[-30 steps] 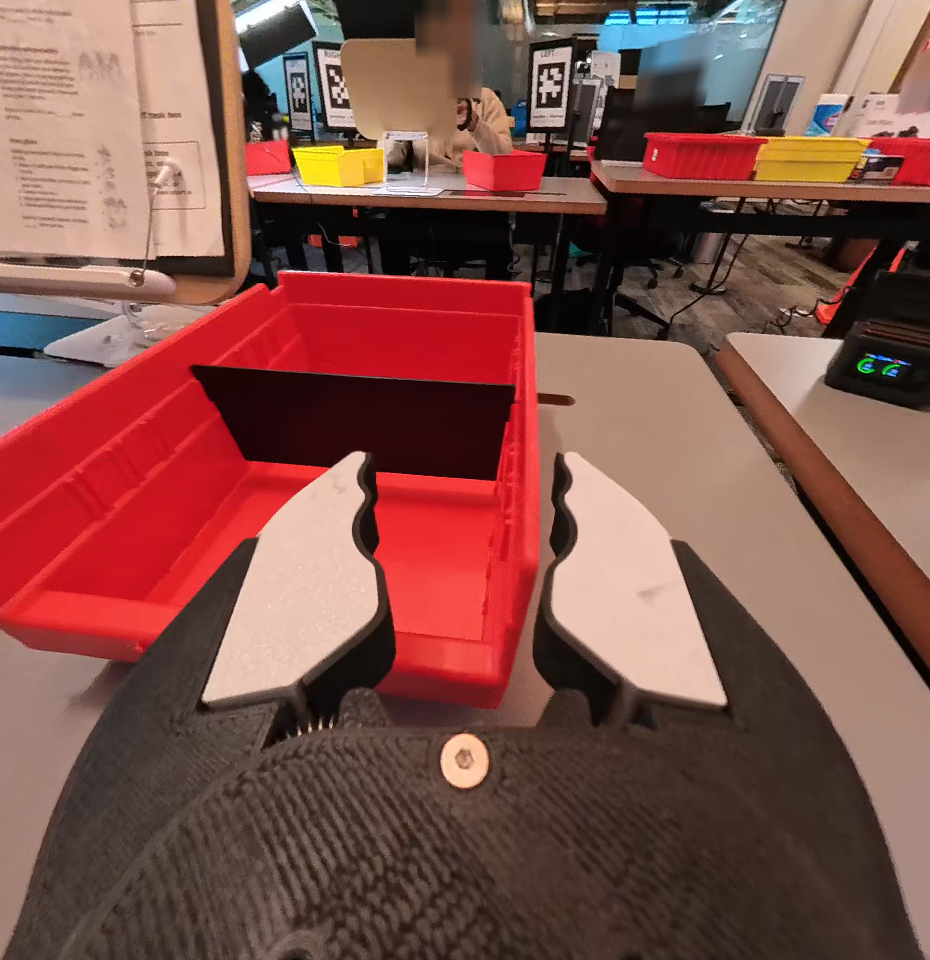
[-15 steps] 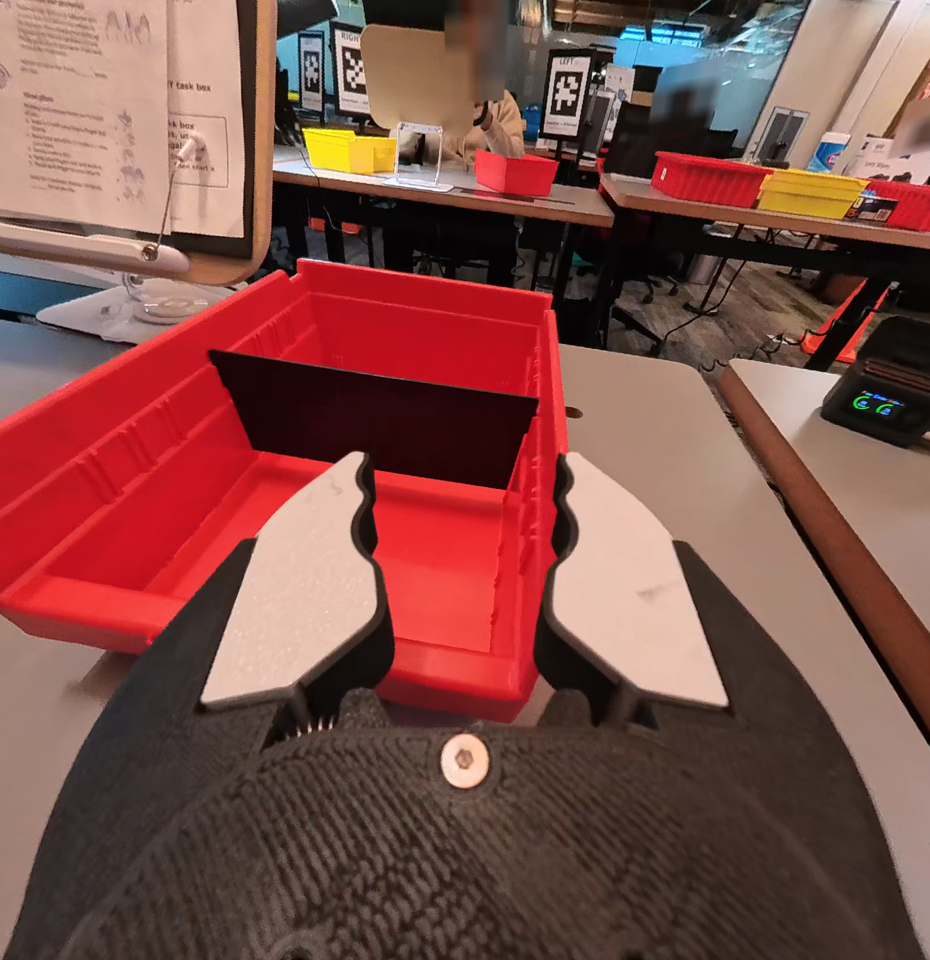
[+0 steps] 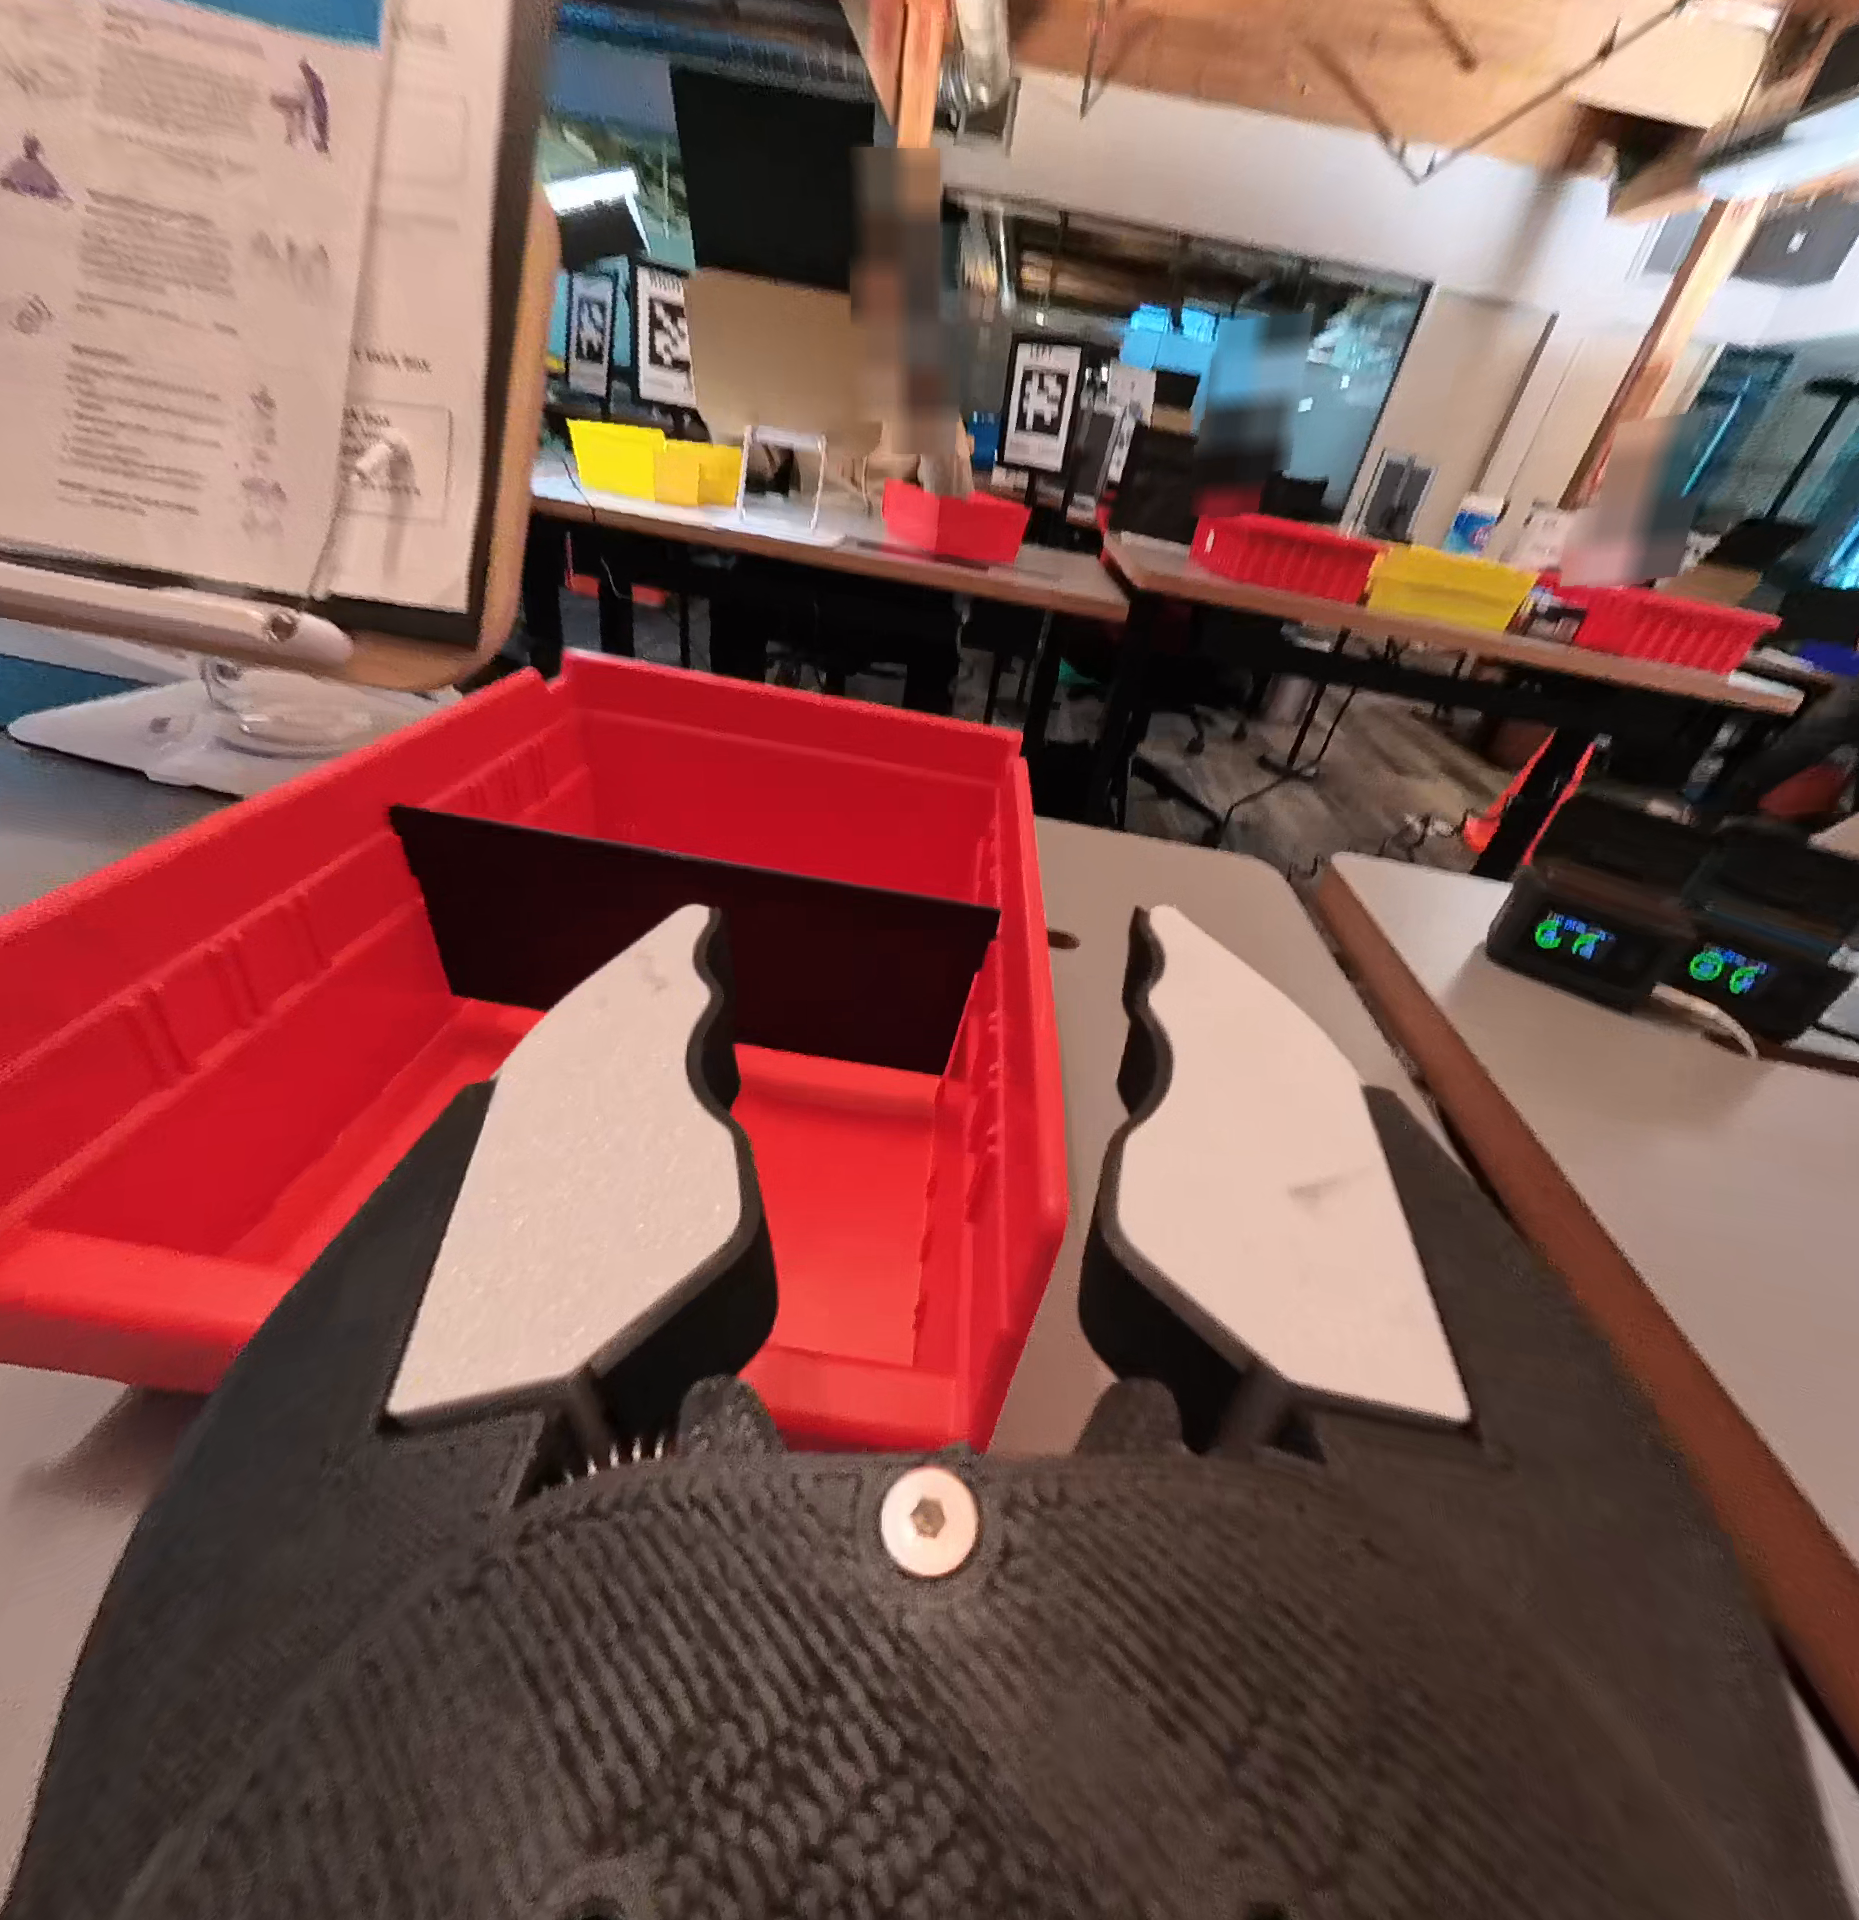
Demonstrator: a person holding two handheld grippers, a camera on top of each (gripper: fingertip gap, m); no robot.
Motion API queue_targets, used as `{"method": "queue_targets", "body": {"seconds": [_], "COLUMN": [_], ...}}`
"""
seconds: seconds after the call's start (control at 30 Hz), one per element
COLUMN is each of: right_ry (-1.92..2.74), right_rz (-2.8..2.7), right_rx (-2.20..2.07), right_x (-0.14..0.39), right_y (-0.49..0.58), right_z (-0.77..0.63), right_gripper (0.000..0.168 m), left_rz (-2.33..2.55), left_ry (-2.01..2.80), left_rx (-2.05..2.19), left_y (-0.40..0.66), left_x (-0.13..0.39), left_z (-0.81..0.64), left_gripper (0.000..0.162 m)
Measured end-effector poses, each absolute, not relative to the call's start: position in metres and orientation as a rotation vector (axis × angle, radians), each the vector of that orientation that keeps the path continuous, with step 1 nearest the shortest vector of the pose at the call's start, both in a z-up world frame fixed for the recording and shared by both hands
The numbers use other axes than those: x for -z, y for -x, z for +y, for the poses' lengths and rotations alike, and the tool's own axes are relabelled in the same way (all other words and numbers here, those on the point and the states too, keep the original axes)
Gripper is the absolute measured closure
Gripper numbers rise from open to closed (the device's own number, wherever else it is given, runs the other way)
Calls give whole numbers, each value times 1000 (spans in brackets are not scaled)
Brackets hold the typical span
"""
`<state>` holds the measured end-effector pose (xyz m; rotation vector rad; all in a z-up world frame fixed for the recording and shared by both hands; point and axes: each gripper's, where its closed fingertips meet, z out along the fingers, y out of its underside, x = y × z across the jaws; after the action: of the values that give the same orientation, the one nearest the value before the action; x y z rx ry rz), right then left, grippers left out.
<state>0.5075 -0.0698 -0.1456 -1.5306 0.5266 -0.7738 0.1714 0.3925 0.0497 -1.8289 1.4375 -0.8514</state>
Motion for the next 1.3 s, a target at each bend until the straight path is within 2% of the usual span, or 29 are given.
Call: {"method": "queue_targets", "body": {"seconds": [0.03, 0.2, 0.3, 0.37, 0.5, 0.6, 0.73, 0.77, 0.87, 1.13, 1.2, 1.3], "right_ry": [1505, 1434, 1395, 1324, 1271, 1259, 1402, 1420, 1463, 1505, 1568, 1625], "right_rz": [508, 375, 128, -95, -364, -453, -557, -554, -553, -489, -457, -385], "right_rx": [785, 755, 517, 388, 381, 397, 293, 279, 287, 236, 107, -110], "right_x": [137, 78, 31, 5, 4, 27, 83, 92, 115, 142, 151, 158], "right_y": [-505, -462, -377, -301, -206, -182, -164, -164, -166, -176, -178, -176], "right_z": [-71, -62, -23, 4, 41, 57, 71, 71, 69, 67, 65, 60], "right_gripper": [97, 100, 102, 101, 97, 102, 100, 103, 129, 136, 145, 146], "left_rz": [1426, 1396, 1415, 1457, 1597, 1643, 1581, 1555, 1486, 1456, 1563, 1691], "left_ry": [1775, 1489, 1414, 1405, 1399, 1430, 1503, 1514, 1544, 1495, 1378, 1094], "left_rx": [935, 1288, 1463, 1536, 1747, 1945, 2212, 2266, 2364, 2422, 2245, 1886], "left_y": [-166, -130, -117, -116, -122, -127, -137, -139, -146, -155, -155, -151], "left_x": [-70, -159, -173, -155, -80, -17, 44, 54, 76, 110, 121, 130], "left_z": [380, 307, 262, 233, 171, 136, 119, 118, 120, 120, 119, 113], "left_gripper": [153, 154, 154, 153, 153, 153, 154, 154, 153, 153, 153, 145]}}
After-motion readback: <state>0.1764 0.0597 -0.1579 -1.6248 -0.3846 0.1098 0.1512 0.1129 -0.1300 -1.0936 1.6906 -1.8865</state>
